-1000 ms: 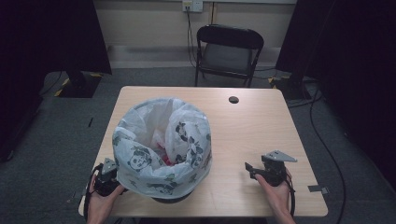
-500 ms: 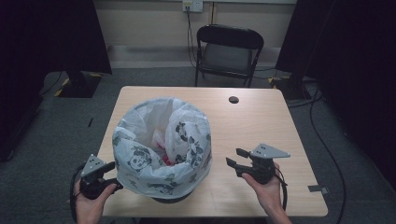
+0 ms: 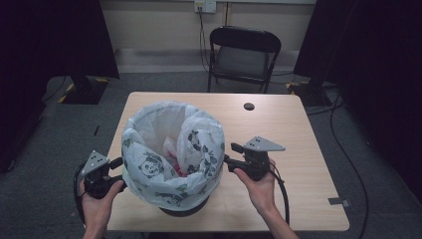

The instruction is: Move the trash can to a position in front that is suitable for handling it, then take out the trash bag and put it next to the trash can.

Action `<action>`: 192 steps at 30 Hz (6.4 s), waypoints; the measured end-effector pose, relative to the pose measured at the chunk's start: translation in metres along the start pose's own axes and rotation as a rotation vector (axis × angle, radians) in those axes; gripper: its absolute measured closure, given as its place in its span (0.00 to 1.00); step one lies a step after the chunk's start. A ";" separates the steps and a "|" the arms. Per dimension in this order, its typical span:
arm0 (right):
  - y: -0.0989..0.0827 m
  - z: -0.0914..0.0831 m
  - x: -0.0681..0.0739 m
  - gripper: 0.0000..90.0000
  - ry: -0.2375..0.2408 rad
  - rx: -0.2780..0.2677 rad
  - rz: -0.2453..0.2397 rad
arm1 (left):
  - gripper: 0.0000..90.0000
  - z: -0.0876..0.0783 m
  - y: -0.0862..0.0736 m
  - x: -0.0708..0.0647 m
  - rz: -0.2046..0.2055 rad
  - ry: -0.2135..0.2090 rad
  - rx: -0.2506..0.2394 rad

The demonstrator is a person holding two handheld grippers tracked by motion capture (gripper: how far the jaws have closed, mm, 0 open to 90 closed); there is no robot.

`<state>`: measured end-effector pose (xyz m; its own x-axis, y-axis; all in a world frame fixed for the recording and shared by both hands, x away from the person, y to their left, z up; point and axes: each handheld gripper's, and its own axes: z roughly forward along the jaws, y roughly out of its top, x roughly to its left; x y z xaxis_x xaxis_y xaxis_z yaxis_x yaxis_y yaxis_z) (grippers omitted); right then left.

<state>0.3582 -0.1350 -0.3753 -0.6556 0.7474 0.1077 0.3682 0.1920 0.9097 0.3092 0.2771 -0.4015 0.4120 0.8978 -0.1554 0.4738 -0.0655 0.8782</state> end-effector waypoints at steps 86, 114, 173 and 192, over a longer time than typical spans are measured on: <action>0.055 -0.120 -0.058 0.23 0.117 -0.220 0.038 | 0.25 -0.023 0.098 -0.066 0.101 -0.367 -0.259; 0.075 -0.096 -0.034 1.00 0.070 -0.171 -0.101 | 0.29 0.001 0.133 -0.127 0.228 -0.495 -0.211; 0.133 -0.085 0.000 1.00 0.334 -0.279 -0.119 | 0.35 -0.020 0.154 -0.098 0.178 -0.505 -0.327; 0.125 -0.085 0.001 0.98 0.341 -0.272 -0.129 | 0.77 0.008 0.110 -0.046 0.106 -0.470 -0.263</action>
<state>0.3474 -0.1646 -0.2270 -0.8812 0.4675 0.0706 0.1121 0.0617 0.9918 0.3488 0.2249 -0.3015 0.7787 0.5974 -0.1919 0.2247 0.0200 0.9742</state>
